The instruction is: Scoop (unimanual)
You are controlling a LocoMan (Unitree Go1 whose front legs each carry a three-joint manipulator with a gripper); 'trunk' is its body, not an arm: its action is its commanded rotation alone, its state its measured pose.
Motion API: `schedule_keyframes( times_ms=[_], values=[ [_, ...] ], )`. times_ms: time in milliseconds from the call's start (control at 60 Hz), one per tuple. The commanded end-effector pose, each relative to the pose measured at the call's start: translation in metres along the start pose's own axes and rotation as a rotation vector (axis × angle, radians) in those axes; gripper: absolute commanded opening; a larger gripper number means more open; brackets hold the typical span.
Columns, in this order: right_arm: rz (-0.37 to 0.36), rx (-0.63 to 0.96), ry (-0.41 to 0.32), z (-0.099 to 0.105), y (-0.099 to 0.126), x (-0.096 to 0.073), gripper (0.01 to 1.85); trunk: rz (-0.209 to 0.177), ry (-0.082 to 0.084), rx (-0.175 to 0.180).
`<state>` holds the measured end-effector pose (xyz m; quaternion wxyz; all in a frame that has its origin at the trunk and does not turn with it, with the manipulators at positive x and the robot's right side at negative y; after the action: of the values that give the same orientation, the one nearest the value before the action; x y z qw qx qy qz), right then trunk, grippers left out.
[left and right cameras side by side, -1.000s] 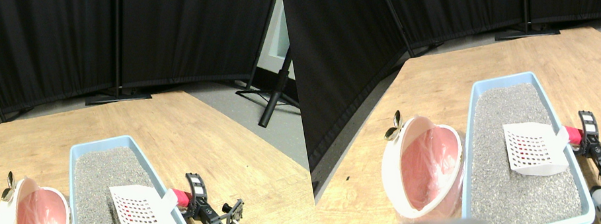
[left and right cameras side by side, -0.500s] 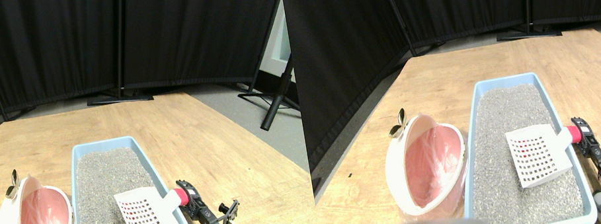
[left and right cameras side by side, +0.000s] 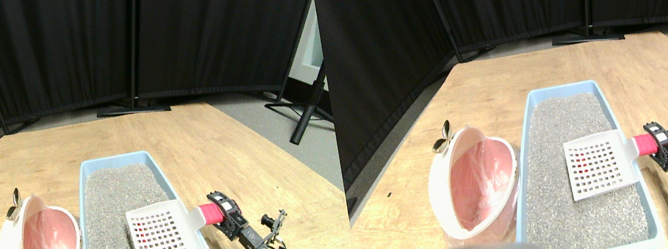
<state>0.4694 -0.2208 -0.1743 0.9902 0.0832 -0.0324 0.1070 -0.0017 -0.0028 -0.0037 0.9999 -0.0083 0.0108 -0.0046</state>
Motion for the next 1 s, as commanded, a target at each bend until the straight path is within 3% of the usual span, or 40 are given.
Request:
schedule_keyframes(
  times_ms=[17, 317, 517, 750, 1000],
  values=[
    [0.000, -0.033, -0.097, 0.026, 0.002, 0.003, 0.05, 0.003, 0.013, -0.021],
    [0.051, -0.129, -0.134, 0.063, 0.010, 0.011, 0.05, 0.020, 0.019, -0.051],
    [0.050, -0.236, -0.092, 0.078, 0.009, 0.017, 0.05, 0.043, 0.018, -0.074],
    [0.073, -0.307, -0.081, 0.086, 0.007, 0.028, 0.05, 0.074, 0.012, -0.097],
    [0.067, -0.415, -0.045, 0.084, 0.001, 0.042, 0.05, 0.100, 0.020, -0.111]
  ],
)
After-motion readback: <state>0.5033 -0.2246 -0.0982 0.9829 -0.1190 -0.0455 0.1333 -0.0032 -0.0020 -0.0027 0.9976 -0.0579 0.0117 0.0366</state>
